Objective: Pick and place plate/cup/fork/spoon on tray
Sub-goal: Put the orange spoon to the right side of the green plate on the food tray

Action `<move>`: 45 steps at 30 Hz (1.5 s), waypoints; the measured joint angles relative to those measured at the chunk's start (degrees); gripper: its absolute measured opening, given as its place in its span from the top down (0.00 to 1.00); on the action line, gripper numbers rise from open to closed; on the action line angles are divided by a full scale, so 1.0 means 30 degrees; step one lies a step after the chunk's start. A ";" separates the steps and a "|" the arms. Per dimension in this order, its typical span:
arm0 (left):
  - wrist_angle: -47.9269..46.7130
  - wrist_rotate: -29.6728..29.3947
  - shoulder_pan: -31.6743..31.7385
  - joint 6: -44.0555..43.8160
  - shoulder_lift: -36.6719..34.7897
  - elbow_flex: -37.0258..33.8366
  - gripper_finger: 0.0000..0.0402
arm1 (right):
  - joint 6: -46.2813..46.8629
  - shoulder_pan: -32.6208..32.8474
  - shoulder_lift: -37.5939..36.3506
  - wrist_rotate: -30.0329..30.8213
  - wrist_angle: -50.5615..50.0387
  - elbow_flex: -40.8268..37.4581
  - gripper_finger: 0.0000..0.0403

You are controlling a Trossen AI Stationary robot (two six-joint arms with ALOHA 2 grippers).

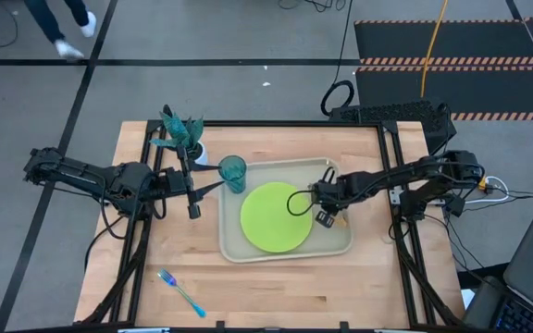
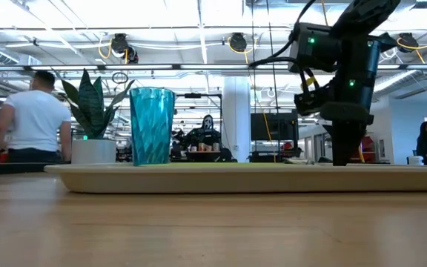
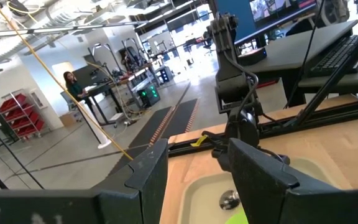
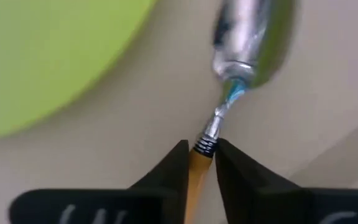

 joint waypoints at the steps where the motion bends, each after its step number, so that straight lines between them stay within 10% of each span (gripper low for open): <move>1: -0.0002 0.0000 0.0000 0.0000 0.0004 0.0000 0.57 | 0.0004 0.0000 0.0000 0.0002 -0.0088 0.0126 0.90; 19: -0.0189 0.0000 0.0000 0.0000 0.0001 0.0000 0.57 | 0.0695 0.0006 -0.0007 0.0525 -0.2364 0.1044 0.99; 34: -0.0882 0.0000 0.0422 0.1208 -0.0002 0.0007 0.57 | 0.7781 0.0286 -0.2476 -0.0050 -0.3222 0.1058 0.58; 45: -0.0806 -0.0015 0.1107 0.0986 0.0003 0.0007 0.57 | 1.0265 0.2073 -0.1953 0.0675 -0.3193 0.1058 0.59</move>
